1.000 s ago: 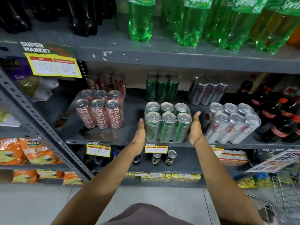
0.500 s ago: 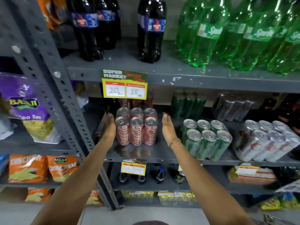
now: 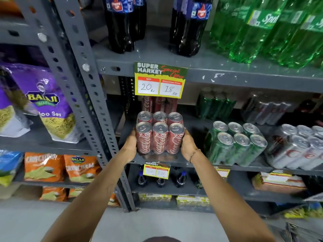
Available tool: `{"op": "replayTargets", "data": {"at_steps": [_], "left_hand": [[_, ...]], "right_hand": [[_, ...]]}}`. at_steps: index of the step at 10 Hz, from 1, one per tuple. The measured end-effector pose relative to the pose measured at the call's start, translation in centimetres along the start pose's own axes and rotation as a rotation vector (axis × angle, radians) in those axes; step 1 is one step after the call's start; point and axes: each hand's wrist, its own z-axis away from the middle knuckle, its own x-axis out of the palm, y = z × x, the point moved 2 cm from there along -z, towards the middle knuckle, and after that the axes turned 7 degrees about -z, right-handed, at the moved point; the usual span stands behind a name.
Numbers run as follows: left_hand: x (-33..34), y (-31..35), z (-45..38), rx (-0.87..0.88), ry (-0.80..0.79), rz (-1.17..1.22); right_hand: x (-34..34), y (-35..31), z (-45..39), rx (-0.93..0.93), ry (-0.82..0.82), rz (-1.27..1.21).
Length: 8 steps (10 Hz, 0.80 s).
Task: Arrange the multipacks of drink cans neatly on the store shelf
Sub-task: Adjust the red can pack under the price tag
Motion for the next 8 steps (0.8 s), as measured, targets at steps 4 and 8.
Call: {"op": "replayTargets", "data": {"at_steps": [4,8], "left_hand": [[-0.7,-0.8,2.6,-0.026,0.009,0.012],[0.1,-0.1,5.4,-0.047,0.067,0.026]], "right_hand": [[-0.7,2.0,2.2,0.02,0.039,-0.029],[0.1,0.7,6.5,-0.011,-0.009,0.02]]}}
